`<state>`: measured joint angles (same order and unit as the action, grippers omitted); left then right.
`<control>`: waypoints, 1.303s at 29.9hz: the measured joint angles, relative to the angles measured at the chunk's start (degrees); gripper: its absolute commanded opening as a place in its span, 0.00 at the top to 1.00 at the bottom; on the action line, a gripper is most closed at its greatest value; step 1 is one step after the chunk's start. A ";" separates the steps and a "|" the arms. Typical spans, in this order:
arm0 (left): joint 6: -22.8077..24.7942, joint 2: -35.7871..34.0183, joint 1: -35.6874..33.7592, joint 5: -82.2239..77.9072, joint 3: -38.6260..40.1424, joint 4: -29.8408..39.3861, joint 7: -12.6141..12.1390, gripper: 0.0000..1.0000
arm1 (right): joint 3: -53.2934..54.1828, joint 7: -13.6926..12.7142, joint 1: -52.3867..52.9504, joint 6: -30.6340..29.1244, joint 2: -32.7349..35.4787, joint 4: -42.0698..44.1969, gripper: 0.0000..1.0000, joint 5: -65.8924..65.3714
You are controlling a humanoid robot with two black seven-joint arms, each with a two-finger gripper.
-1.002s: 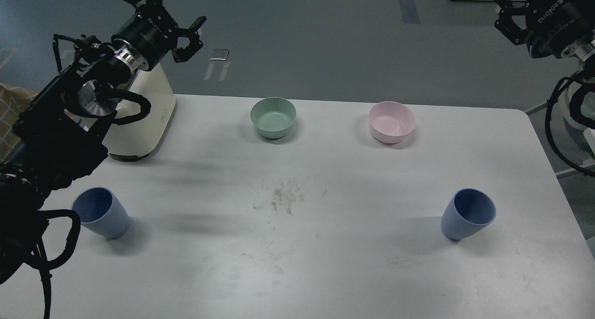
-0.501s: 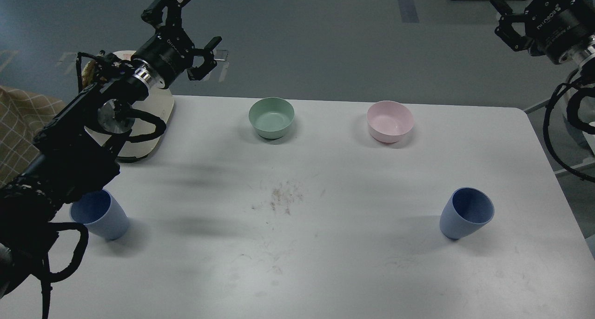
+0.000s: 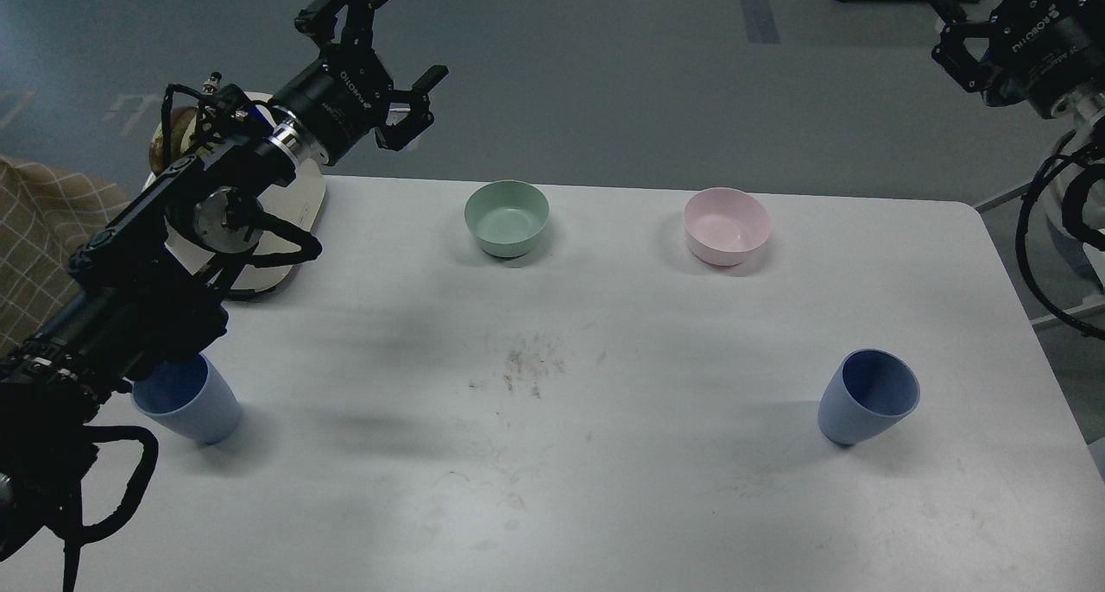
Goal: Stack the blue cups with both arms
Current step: 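Move the left arm away from the toaster and lower it toward the table, then reach the left gripper to the blue cup nearest the left arm and grasp it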
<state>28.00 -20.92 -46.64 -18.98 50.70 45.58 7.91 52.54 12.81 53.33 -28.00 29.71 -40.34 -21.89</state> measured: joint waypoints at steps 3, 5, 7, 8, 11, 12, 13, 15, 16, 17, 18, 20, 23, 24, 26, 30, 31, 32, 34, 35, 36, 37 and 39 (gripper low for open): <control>0.00 0.00 0.11 -0.12 0.00 0.35 0.00 0.03 | 0.03 0.07 -0.26 0.00 0.03 -0.19 0.00 0.03; 0.00 0.00 0.18 -0.44 0.00 0.37 -0.02 0.03 | 0.07 0.31 -0.42 0.00 0.05 -0.29 0.00 0.03; 0.00 -0.15 0.23 -1.49 0.00 0.41 -0.04 0.03 | 0.09 0.60 -0.55 0.00 0.07 -0.41 0.00 0.04; 0.00 -0.44 0.23 -2.73 0.00 0.56 -0.04 0.02 | 0.09 0.71 -0.71 0.00 0.12 -0.45 0.00 0.06; 0.00 -2.14 0.24 -8.04 0.00 2.39 -0.04 0.03 | 0.20 1.00 -1.49 0.00 0.42 -0.56 0.00 0.08; 0.00 -2.79 0.27 -9.69 0.00 3.34 -0.03 0.03 | 0.31 1.12 -1.67 0.00 0.67 -0.63 0.00 0.09; 0.01 -3.74 0.36 -11.67 -0.01 4.66 -0.01 0.03 | 0.38 1.21 -1.86 0.00 0.93 -0.68 0.00 0.10; 0.02 -6.08 0.74 -15.48 -0.04 7.61 0.06 0.03 | 0.48 1.38 -2.32 0.00 1.28 -0.90 0.00 0.11; 0.02 -7.74 1.20 -17.76 -0.04 9.65 0.08 0.03 | 0.60 1.43 -2.70 0.00 1.43 -1.12 0.00 0.11; 0.03 -9.39 1.68 -19.81 -0.04 11.67 0.08 0.03 | 0.81 1.46 -3.06 0.00 1.59 -1.38 0.00 0.11; 0.02 -10.82 2.11 -21.28 -0.04 13.40 0.10 0.03 | 1.03 1.49 -3.39 0.00 1.69 -1.63 0.00 0.11; 0.03 -15.06 3.83 -24.54 -0.03 18.29 0.22 0.04 | 1.54 1.52 -4.28 0.00 1.81 -2.08 0.00 0.11; 0.03 -23.27 7.59 -29.83 0.04 27.00 1.32 0.04 | 2.18 1.58 -5.40 0.00 1.96 -2.51 0.00 0.11; 0.02 -25.78 8.72 -31.75 0.10 29.34 2.22 0.04 | 2.48 1.59 -5.82 0.00 1.99 -2.63 0.00 0.11; 0.02 -31.03 11.17 -36.65 0.35 33.90 5.02 0.04 | 2.92 1.61 -6.50 0.00 2.07 -2.87 0.00 0.11; 0.01 -40.35 14.78 -47.37 0.87 41.36 11.84 0.04 | 3.34 1.61 -7.32 0.00 2.08 -3.41 0.00 0.11; 0.01 -42.63 15.36 -49.43 0.90 42.76 13.50 0.04 | 3.39 1.61 -7.44 0.00 2.08 -3.51 0.00 0.11; 0.01 -44.54 15.79 -50.80 0.91 43.63 14.74 0.04 | 3.44 1.61 -7.49 0.00 2.08 -3.54 0.00 0.11; 0.01 -47.59 16.34 -52.18 0.72 44.41 16.31 0.04 | 3.48 1.61 -7.54 0.00 2.08 -3.59 0.00 0.10; 0.01 -48.98 16.51 -52.63 0.44 44.56 16.77 0.04 | 3.53 1.61 -7.59 0.00 2.09 -3.59 0.00 0.10; 0.01 -50.32 16.73 -53.23 0.09 44.63 17.07 0.04 | 3.56 1.61 -7.60 0.00 2.09 -3.62 0.00 0.09; 0.00 -51.35 17.00 -53.90 -0.30 44.62 17.24 0.04 | 3.59 1.61 -7.61 0.00 2.09 -3.62 0.00 0.09; 0.00 -53.19 17.83 -55.93 -1.56 44.56 17.95 0.03 | 3.78 1.61 -7.61 0.00 2.10 -3.62 0.00 0.08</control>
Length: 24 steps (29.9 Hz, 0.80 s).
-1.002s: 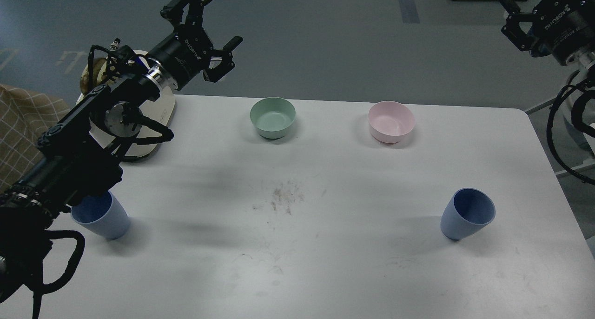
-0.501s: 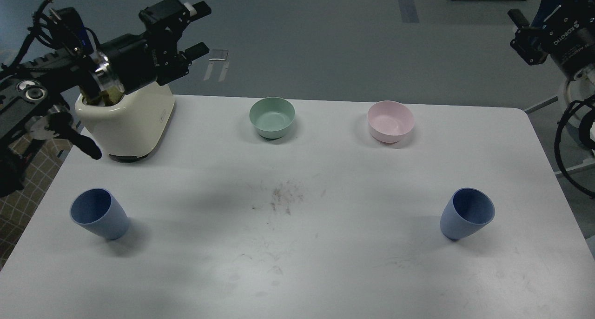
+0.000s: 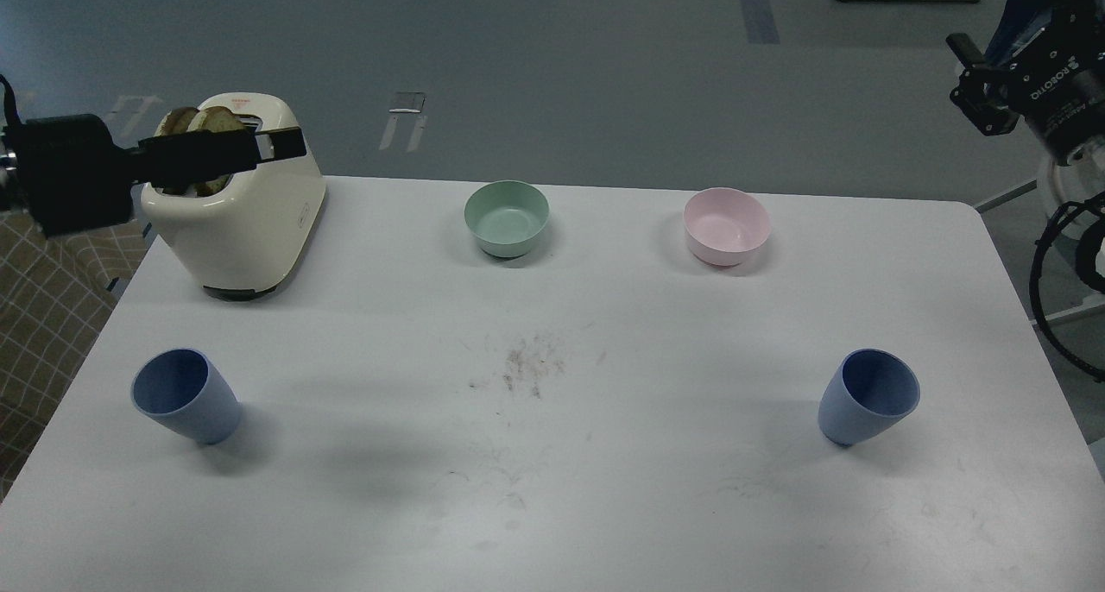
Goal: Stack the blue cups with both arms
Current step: 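Reach the left gripper to the blue cup nearest the left arm and grasp it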
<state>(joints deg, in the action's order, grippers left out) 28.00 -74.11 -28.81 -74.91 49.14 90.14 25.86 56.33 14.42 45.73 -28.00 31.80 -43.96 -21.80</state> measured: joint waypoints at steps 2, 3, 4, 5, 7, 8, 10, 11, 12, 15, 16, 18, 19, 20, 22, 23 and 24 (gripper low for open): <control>0.00 -1.50 0.57 -2.64 -1.46 -0.08 1.23 0.03 | 0.49 0.00 0.00 0.00 0.02 0.00 0.00 0.00; 0.00 -2.17 0.71 -4.65 -2.44 -0.10 1.66 0.03 | 0.70 0.00 0.00 0.00 0.02 0.00 0.00 0.00; 0.00 -2.63 0.79 -6.67 -3.41 -0.16 1.88 0.03 | 0.82 0.00 0.00 0.00 0.02 0.00 0.00 0.00; 0.00 -2.87 0.81 -8.49 -4.28 -0.18 2.01 0.03 | 0.89 0.00 -0.01 0.00 0.02 0.00 0.00 0.00; 0.00 -3.12 0.85 -12.01 -6.30 -0.40 2.10 0.03 | 0.96 0.00 -0.08 0.00 0.02 0.00 0.00 0.00; -0.01 -3.21 0.85 -13.49 -7.46 -0.62 2.14 0.03 | 0.97 0.00 -0.09 0.00 0.02 0.00 0.00 0.00; -0.01 -3.32 0.86 -16.98 -10.37 -1.65 2.15 0.03 | 1.08 0.00 -0.11 0.00 0.02 0.00 0.00 0.00; -0.23 -3.35 0.87 -18.69 -11.62 -2.31 2.15 0.03 | 1.30 0.00 -0.13 0.00 0.02 0.01 0.00 0.00; -0.84 -3.38 0.87 -20.39 -12.88 -2.99 2.15 0.03 | 1.57 0.00 -0.16 0.00 0.02 0.05 0.00 0.00; -3.40 -3.51 0.87 -22.86 -16.07 -4.55 2.15 0.03 | 2.03 0.00 -0.19 0.00 0.02 0.09 0.00 0.00; -4.21 -3.61 0.87 -23.13 -17.11 -5.30 2.15 0.03 | 2.08 0.00 -0.20 0.00 0.02 0.10 0.00 0.00; -5.24 -3.67 0.87 -23.27 -18.56 -6.98 2.15 0.03 | 2.11 0.00 -0.21 0.00 0.02 0.11 0.00 0.00; -5.56 -3.67 0.87 -23.27 -18.96 -7.81 2.16 0.03 | 2.12 0.00 -0.21 0.00 0.02 0.11 0.00 0.00; -5.71 -3.66 0.89 -23.27 -19.16 -8.58 2.15 0.03 | 2.12 0.00 -0.22 0.00 0.00 0.10 0.00 0.00; -5.82 -3.35 0.97 -23.18 -19.37 -10.23 2.16 0.03 | 2.13 0.00 -0.34 0.00 -0.06 0.04 0.00 0.00; -5.86 -3.18 1.10 -23.11 -19.41 -11.04 2.15 0.03 | 2.15 0.00 -0.45 0.00 -0.08 0.02 0.00 0.00; -5.90 -3.00 1.35 -23.02 -19.49 -11.98 2.15 0.03 | 2.19 0.00 -0.54 0.00 -0.08 0.01 0.00 0.00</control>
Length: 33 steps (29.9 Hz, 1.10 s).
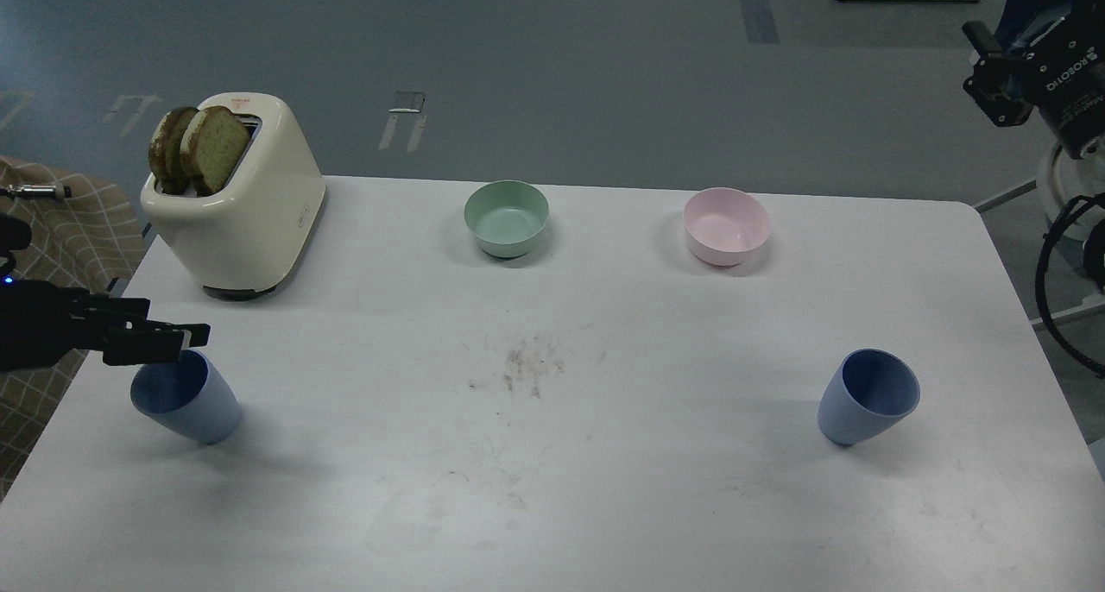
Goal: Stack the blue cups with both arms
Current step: 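Reach the left gripper to the blue cup nearest the left arm and grasp it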
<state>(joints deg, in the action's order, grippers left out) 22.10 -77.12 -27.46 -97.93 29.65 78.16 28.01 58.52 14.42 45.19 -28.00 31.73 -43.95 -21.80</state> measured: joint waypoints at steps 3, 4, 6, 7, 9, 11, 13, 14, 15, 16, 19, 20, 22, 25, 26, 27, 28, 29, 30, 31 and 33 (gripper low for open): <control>-0.04 1.03 0.60 0.24 -0.74 -2.18 0.00 0.03 | 0.02 0.00 -0.10 0.00 0.00 -0.11 0.00 0.00; -0.04 1.54 0.70 0.30 -1.02 -2.78 0.00 0.03 | 0.08 0.00 -0.16 0.00 0.00 -0.13 0.00 0.00; -0.06 2.29 0.79 0.35 -1.50 -3.51 0.00 0.03 | 0.41 0.00 -0.29 0.00 0.00 -0.16 0.00 0.00; -0.08 2.46 0.80 0.37 -1.75 -3.71 -0.01 0.03 | 0.60 0.00 -0.38 0.00 0.01 -0.17 0.00 0.00; -0.11 2.61 0.82 0.42 -2.08 -3.90 -0.01 0.04 | 0.75 0.00 -0.56 0.00 0.04 -0.17 0.00 -0.05; -0.12 2.66 0.84 0.45 -2.19 -3.91 -0.01 0.05 | 0.81 0.00 -0.85 0.00 0.07 -0.16 0.00 -0.05; -0.13 2.66 0.93 0.46 -2.23 -3.95 -0.01 0.06 | 0.98 0.00 -1.01 0.00 0.07 -0.14 0.00 -0.05; -0.14 2.66 1.10 0.46 -2.26 -3.99 -0.01 0.06 | 1.18 0.00 -1.15 0.00 0.07 -0.14 0.00 -0.05; -0.19 2.67 1.38 0.45 -2.29 -4.04 -0.01 0.06 | 1.43 0.00 -1.26 0.00 0.08 -0.14 0.00 -0.05; -0.26 2.67 1.64 0.43 -2.31 -4.09 -0.01 0.06 | 1.58 0.00 -1.32 0.00 0.08 -0.14 0.00 -0.05; -1.53 2.78 2.66 0.19 -2.32 -4.33 -0.02 0.07 | 1.97 0.00 -1.51 0.00 0.10 -0.14 0.00 -0.04; -2.29 2.87 3.24 0.13 -2.32 -4.69 -0.01 0.07 | 2.02 0.00 -1.59 0.00 0.10 -0.14 0.00 -0.02; -3.64 2.96 4.26 -0.01 -2.32 -5.64 -0.02 0.14 | 2.10 0.00 -1.69 0.00 0.10 -0.15 0.00 -0.01; -4.90 3.08 5.09 -0.11 -2.34 -6.87 -0.02 0.41 | 2.12 0.00 -1.75 0.00 0.10 -0.17 0.00 0.00; -5.14 3.13 5.21 -0.12 -2.39 -7.16 -0.02 0.63 | 2.13 0.00 -1.76 0.00 0.10 -0.19 0.00 0.00; -5.29 3.24 5.30 -0.15 -2.52 -7.39 -0.02 0.72 | 2.13 0.00 -1.77 0.00 0.10 -0.22 0.00 0.00; -5.47 3.46 5.34 -0.18 -2.79 -7.59 -0.02 0.81 | 2.15 0.00 -1.77 0.00 0.10 -0.24 0.00 0.01; -5.78 3.73 5.37 -0.21 -3.15 -7.83 -0.02 0.94 | 2.21 0.00 -1.77 0.00 0.10 -0.25 0.00 0.01; -6.18 3.96 5.39 -0.22 -3.45 -8.11 -0.02 0.99 | 2.29 0.00 -1.77 0.00 0.10 -0.25 0.00 0.01; -6.73 4.08 5.39 -0.22 -3.76 -8.34 -0.02 1.00 | 2.36 0.00 -1.77 0.00 0.10 -0.25 0.00 0.01; -8.11 4.23 5.42 -0.27 -4.66 -8.80 -0.02 1.00 | 2.45 0.00 -1.77 0.00 0.10 -0.25 0.00 0.01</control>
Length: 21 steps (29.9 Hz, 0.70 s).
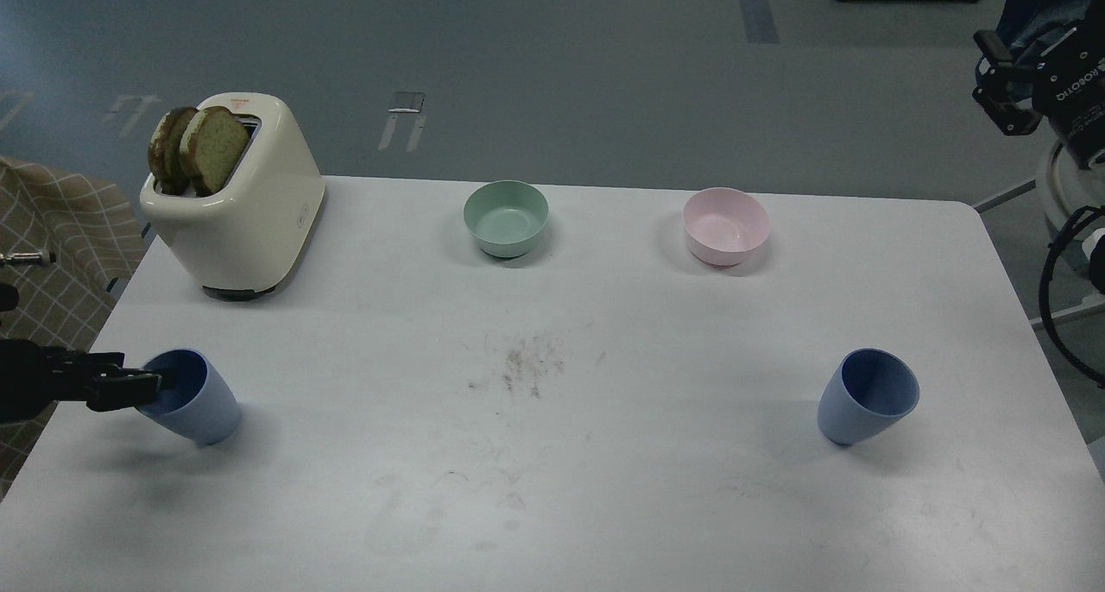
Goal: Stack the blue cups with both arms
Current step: 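Reach the left gripper to the blue cup nearest the left arm and grasp it, then carry the blue cup toward the table center and set it down upright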
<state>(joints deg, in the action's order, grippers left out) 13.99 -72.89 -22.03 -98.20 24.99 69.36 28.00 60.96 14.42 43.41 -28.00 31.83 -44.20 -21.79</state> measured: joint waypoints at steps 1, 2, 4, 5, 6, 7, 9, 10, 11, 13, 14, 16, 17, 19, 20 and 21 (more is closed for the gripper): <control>-0.55 0.02 0.00 0.00 -0.41 -0.15 0.00 1.00 | 0.01 0.00 0.00 0.00 0.00 0.00 0.00 0.00; -0.87 0.02 0.00 0.00 -0.69 -0.24 0.00 1.00 | 0.02 0.00 0.00 0.00 0.00 0.00 0.00 0.00; -1.28 0.02 0.00 0.00 -1.07 -0.33 0.00 1.00 | 0.03 0.00 0.00 0.00 0.00 0.00 0.00 0.00; -1.42 0.03 0.00 0.00 -1.13 -0.35 0.00 1.00 | 0.03 0.00 0.00 0.00 0.02 0.00 0.00 0.00; -1.57 0.03 -0.01 0.00 -1.13 -0.36 0.00 1.00 | 0.03 0.00 0.00 0.00 0.09 0.00 0.00 0.00; -1.88 0.05 -0.03 0.00 -1.13 -0.37 0.00 1.00 | 0.04 0.00 0.00 0.00 0.15 0.00 0.00 0.00; -2.79 0.10 -0.09 0.00 -1.10 -0.37 0.00 1.00 | 0.04 0.00 0.00 0.00 0.16 0.00 0.00 0.00; -3.41 0.10 -0.10 0.00 -1.06 -0.37 0.00 1.00 | 0.04 0.00 0.00 0.00 0.16 0.00 0.00 -0.01; -3.94 0.10 -0.16 0.00 -1.03 -0.35 0.00 1.00 | 0.04 0.00 0.00 0.00 0.16 0.00 0.00 -0.01; -4.68 0.10 -0.49 0.00 -0.93 -0.12 0.00 1.00 | 0.04 0.00 0.00 0.00 0.16 0.00 0.00 -0.04; -4.82 0.09 -0.65 0.00 -0.92 0.13 0.00 1.00 | 0.07 0.00 0.01 0.00 0.16 0.00 0.00 -0.04; -4.97 -0.17 -1.08 0.00 -0.80 0.93 0.00 1.00 | 0.12 0.00 0.04 0.00 0.16 0.00 0.00 -0.05; -5.03 -0.33 -1.45 0.00 -0.70 1.52 0.00 1.00 | 0.21 0.00 0.09 0.00 0.16 -0.01 0.00 -0.06; -5.08 -0.57 -2.97 0.00 -0.65 3.64 0.00 1.00 | 0.36 -0.02 0.47 0.00 0.16 -0.11 0.00 -0.09; -5.10 -0.63 -3.95 -0.13 -0.64 4.78 0.00 1.00 | 0.37 -0.06 0.77 0.00 0.14 -0.15 0.00 -0.09; -5.14 -0.66 -5.00 -0.36 -0.64 5.93 0.02 1.00 | 0.40 -0.07 1.07 0.00 0.01 -0.18 0.00 -0.09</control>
<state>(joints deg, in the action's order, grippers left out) 8.86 -73.55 -27.03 -98.56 24.35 75.30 28.02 61.36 14.35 44.49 -28.00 31.84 -44.38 -21.89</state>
